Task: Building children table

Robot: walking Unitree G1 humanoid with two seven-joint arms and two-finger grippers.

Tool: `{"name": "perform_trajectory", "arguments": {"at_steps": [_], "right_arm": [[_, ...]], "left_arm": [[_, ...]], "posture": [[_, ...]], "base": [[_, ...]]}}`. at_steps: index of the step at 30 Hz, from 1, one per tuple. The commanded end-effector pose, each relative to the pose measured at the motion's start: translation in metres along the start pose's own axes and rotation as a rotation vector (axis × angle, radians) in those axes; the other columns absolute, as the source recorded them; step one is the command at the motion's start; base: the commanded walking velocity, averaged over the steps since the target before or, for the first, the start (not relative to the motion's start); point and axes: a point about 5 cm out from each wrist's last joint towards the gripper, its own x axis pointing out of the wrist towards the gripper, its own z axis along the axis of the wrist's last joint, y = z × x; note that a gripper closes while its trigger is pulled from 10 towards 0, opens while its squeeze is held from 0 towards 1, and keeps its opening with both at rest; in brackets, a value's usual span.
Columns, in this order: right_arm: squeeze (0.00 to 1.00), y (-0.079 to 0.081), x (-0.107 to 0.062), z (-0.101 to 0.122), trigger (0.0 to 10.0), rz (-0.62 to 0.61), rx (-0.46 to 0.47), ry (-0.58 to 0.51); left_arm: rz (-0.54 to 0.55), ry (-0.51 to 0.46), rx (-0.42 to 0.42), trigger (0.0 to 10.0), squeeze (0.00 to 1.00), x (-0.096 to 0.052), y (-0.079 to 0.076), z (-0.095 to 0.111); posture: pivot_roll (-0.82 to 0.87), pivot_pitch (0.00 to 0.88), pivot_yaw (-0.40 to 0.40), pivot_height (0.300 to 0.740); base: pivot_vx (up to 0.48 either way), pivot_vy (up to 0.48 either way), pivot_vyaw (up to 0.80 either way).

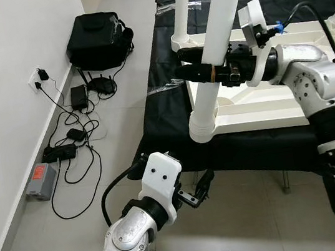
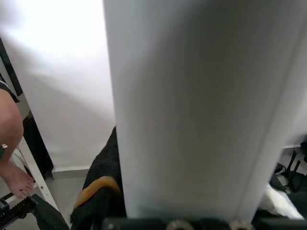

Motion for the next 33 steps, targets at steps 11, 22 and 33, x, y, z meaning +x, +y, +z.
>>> {"name": "perform_trajectory", "arguments": {"at_steps": [11,22,33], "right_arm": [[0.00,-0.013,-0.005,0.002,10.0,-0.088,-0.057,0.028],[0.00,-0.009,-0.008,-0.010,10.0,-0.082,-0.034,0.033],[0.00,-0.004,-0.004,-0.007,10.0,-0.051,-0.038,-0.003]], "left_arm": [[-0.011,-0.002,0.000,10.0,0.00,-0.002,-0.003,0.003],[-0.009,-0.005,0.008,10.0,0.00,-0.001,-0.002,0.004],[-0.005,-0.014,-0.003,10.0,0.00,0.001,-0.002,0.006]], "posture": [[0.17,0.187,-0.060,0.740],[0.17,0.187,-0.056,0.740],[0.17,0.185,-0.060,0.740]], "base": [[0.000,0.000,0.00],[0.000,0.000,0.00],[0.000,0.000,0.00]]}}
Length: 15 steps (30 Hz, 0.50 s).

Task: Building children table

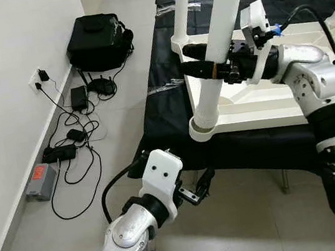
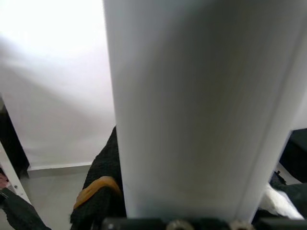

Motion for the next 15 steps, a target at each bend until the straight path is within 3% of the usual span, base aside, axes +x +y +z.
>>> {"name": "perform_trajectory", "arguments": {"at_steps": [1,15], "right_arm": [[0.00,0.004,0.002,-0.002,10.0,0.022,0.016,-0.015],[0.00,0.005,-0.008,-0.019,10.0,-0.025,0.050,0.044]], "left_arm": [[-0.002,-0.005,-0.015,10.0,0.00,-0.001,-0.003,0.001],[0.004,-0.004,-0.009,10.0,0.00,-0.001,-0.001,0.000]], "posture": [[0.17,0.184,-0.062,0.740],[0.16,0.172,-0.068,0.740]], "base": [[0.000,0.000,0.00],[0.000,0.000,0.00]]}}
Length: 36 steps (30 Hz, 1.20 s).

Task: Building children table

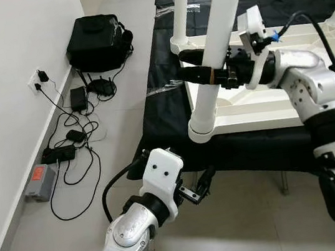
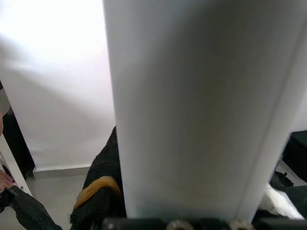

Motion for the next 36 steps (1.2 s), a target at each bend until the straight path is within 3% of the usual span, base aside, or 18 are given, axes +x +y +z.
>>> {"name": "perform_trajectory", "arguments": {"at_steps": [1,23,24,27,36], "right_arm": [[0.00,-0.001,-0.007,-0.012,10.0,-0.041,0.036,0.039],[0.00,-0.010,-0.025,-0.032,10.0,-0.322,0.088,0.097],[0.00,-0.016,-0.028,-0.033,10.0,-0.410,0.094,0.111],[0.00,-0.021,-0.031,-0.035,10.0,-0.486,0.101,0.122],[0.00,-0.029,-0.040,-0.039,10.0,-0.627,0.109,0.134]], "left_arm": [[-0.002,-0.002,-0.007,10.0,0.00,-0.001,-0.001,0.000],[0.022,-0.016,0.014,10.0,0.00,0.001,0.006,0.003],[0.027,-0.023,0.018,10.0,0.00,0.002,0.007,0.005],[0.030,-0.025,0.019,10.0,0.00,0.002,0.008,0.006],[0.032,-0.027,0.023,10.0,0.00,0.003,0.008,0.006]], "posture": [[0.16,0.169,-0.067,0.740],[0.16,0.164,-0.060,0.740],[0.16,0.172,-0.062,0.740],[0.16,0.172,-0.061,0.740],[0.16,0.175,-0.062,0.740]], "base": [[0.000,0.000,0.00],[0.000,0.000,0.00],[0.000,0.000,0.00],[0.000,0.000,0.00],[0.000,0.000,0.00]]}}
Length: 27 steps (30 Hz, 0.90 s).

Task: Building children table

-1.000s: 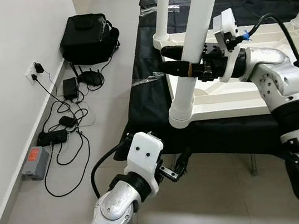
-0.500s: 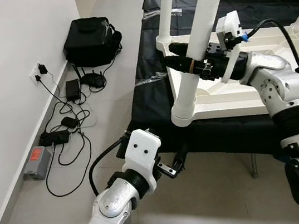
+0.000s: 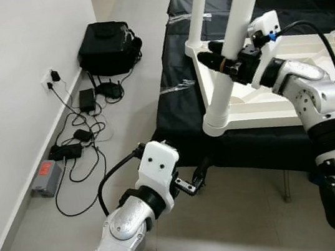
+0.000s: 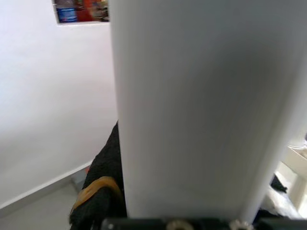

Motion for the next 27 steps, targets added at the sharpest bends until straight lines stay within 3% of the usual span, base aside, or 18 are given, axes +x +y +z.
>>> {"name": "perform_trajectory", "arguments": {"at_steps": [1,11,13,15,23,27], "right_arm": [[0.00,-0.009,-0.008,-0.016,10.0,-0.081,0.003,0.076],[0.00,-0.017,-0.015,-0.020,10.0,-0.189,0.008,0.074],[0.00,-0.026,-0.019,-0.020,10.0,-0.298,0.013,0.056],[0.00,-0.026,-0.019,-0.020,10.0,-0.298,0.013,0.056],[0.00,-0.058,-0.044,-0.018,10.0,-0.712,0.066,-0.013],[0.00,-0.063,-0.050,-0.020,10.0,-0.817,0.071,-0.013]], "left_arm": [[0.002,0.004,0.001,10.0,0.00,0.000,0.000,-0.001],[0.003,0.004,0.003,10.0,0.00,0.000,0.002,-0.001],[0.003,0.002,0.004,10.0,0.00,-0.001,0.003,0.000],[0.003,0.002,0.004,10.0,0.00,-0.001,0.003,0.000],[0.001,-0.001,0.009,10.0,0.00,-0.001,0.004,0.001],[0.001,-0.004,0.011,10.0,0.00,-0.001,0.004,0.001]], "posture": [[0.16,0.177,-0.057,0.740],[0.16,0.180,-0.057,0.740],[0.16,0.184,-0.053,0.740],[0.16,0.184,-0.053,0.740],[0.16,0.190,-0.046,0.740],[0.16,0.191,-0.045,0.740]], "base": [[0.000,0.000,0.00],[0.000,0.000,0.00],[0.000,0.000,0.00],[0.000,0.000,0.00],[0.000,0.000,0.00],[0.000,0.000,0.00]]}}
